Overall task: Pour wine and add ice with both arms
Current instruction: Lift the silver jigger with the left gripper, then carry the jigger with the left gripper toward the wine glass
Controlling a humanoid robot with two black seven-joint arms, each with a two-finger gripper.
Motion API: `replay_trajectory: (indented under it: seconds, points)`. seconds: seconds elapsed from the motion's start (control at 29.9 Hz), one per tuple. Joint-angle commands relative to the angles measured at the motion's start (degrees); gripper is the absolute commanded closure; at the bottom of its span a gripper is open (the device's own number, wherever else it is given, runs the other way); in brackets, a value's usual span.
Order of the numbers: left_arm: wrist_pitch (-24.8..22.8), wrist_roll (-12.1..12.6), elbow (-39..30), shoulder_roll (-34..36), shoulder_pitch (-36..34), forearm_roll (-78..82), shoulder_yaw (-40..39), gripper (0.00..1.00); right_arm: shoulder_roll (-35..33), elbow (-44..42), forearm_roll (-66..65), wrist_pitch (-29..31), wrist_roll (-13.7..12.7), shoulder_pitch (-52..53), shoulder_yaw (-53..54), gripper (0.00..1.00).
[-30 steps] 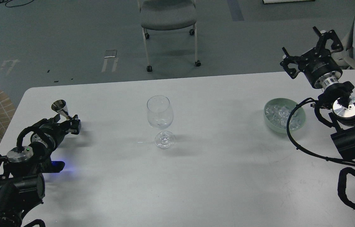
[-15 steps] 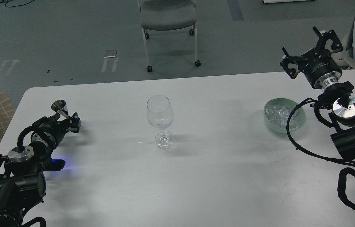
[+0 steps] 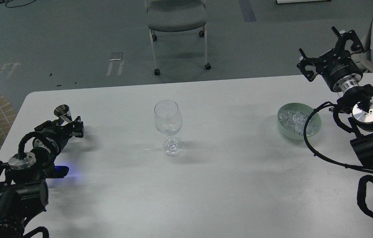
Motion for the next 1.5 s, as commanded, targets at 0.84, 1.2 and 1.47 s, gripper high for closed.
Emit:
replay_trajectory:
  seconds: [0.84,1.2,1.47]
  points:
    - [-2.82,0.79,-0.09,0.00,0.14,-0.08,-0.02,0.70,-0.69,-0.09,0.00,-0.01,0.00,0.01,0.00,0.00]
    - [-3.87,0.97,-0.17,-0.09,0.49,-0.08,-0.10,0.76,-0.69,-0.18,0.00,-0.01,0.00,-0.08,-0.09,0.00]
    - [-3.87,1.23,-1.14,0.17,0.14,-0.08,-0.02,0.79,-0.77,-0.18,0.00,-0.01,0.00,-0.17,0.00,0.00]
